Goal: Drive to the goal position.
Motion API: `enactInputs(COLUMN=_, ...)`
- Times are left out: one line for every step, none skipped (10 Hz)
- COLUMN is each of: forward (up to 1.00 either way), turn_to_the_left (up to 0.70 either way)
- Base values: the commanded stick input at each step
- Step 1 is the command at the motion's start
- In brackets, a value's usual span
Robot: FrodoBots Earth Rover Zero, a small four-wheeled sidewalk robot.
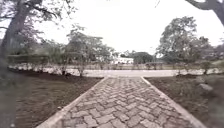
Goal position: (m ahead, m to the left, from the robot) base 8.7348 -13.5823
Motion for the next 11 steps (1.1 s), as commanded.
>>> enactInputs(forward=0.70, turn_to_the_left=0.00)
enactInputs(forward=0.70, turn_to_the_left=0.00)
enactInputs(forward=0.70, turn_to_the_left=0.00)
enactInputs(forward=0.70, turn_to_the_left=0.00)
enactInputs(forward=0.70, turn_to_the_left=0.00)
enactInputs(forward=0.70, turn_to_the_left=0.00)
enactInputs(forward=0.70, turn_to_the_left=0.00)
enactInputs(forward=0.70, turn_to_the_left=0.00)
enactInputs(forward=0.70, turn_to_the_left=0.00)
enactInputs(forward=0.70, turn_to_the_left=0.00)
enactInputs(forward=0.70, turn_to_the_left=0.00)
